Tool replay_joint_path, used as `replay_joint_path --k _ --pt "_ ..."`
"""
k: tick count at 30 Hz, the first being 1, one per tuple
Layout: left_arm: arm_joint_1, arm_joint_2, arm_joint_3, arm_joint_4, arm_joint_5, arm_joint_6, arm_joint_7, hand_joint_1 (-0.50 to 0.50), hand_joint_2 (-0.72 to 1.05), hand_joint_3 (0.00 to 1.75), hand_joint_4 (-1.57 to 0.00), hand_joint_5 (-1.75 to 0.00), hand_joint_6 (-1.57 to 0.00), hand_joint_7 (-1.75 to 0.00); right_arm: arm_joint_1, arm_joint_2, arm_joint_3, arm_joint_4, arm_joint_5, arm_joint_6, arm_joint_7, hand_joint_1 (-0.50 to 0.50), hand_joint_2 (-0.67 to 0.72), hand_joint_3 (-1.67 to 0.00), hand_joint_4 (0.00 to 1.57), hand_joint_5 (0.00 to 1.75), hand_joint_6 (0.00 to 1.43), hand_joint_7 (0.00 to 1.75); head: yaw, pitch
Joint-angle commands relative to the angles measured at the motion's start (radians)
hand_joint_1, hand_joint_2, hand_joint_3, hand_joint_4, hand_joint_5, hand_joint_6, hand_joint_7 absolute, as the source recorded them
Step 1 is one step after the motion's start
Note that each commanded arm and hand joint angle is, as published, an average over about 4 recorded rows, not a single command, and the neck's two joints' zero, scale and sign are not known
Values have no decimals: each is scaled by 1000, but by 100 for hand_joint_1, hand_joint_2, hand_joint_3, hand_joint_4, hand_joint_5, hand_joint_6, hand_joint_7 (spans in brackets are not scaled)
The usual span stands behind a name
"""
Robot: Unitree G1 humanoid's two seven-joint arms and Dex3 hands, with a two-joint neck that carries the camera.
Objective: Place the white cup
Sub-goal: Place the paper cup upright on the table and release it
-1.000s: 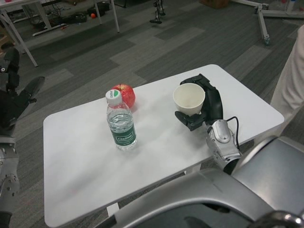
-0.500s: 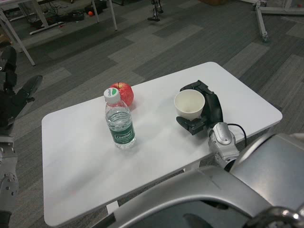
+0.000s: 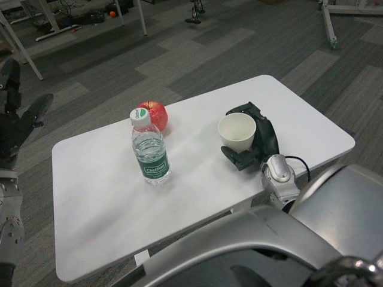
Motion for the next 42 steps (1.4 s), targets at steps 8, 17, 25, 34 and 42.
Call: replay_joint_path --k 8,17,25,34,42 --pt "-28 7 0 27 -2 -3 1 -50 105 9 0 -21 0 -21 -20 16 -23 25 -1 -6 52 -20 -30 -157 0 138 9 161 5 -11" --pt "-31 7 -2 34 -2 -6 1 -50 105 7 0 -21 0 -21 -29 16 -40 25 -1 -7 96 -38 -21 -103 0 70 0 133 4 -14" --pt "-33 7 -2 37 -3 -7 3 -50 105 9 0 -21 0 -21 -32 14 -37 25 -1 -7 124 -45 4 -52 0 36 0 106 2 -12" --pt "-34 7 -5 37 -4 -7 3 -50 105 9 0 -21 0 -21 -32 16 -65 25 -1 -11 162 -46 15 -32 0 19 0 98 -2 -12" --pt "-34 7 -9 37 -4 -9 3 -50 105 9 0 -21 0 -17 -32 24 -91 15 -2 -15 198 -46 28 -24 0 19 0 98 -4 -11"
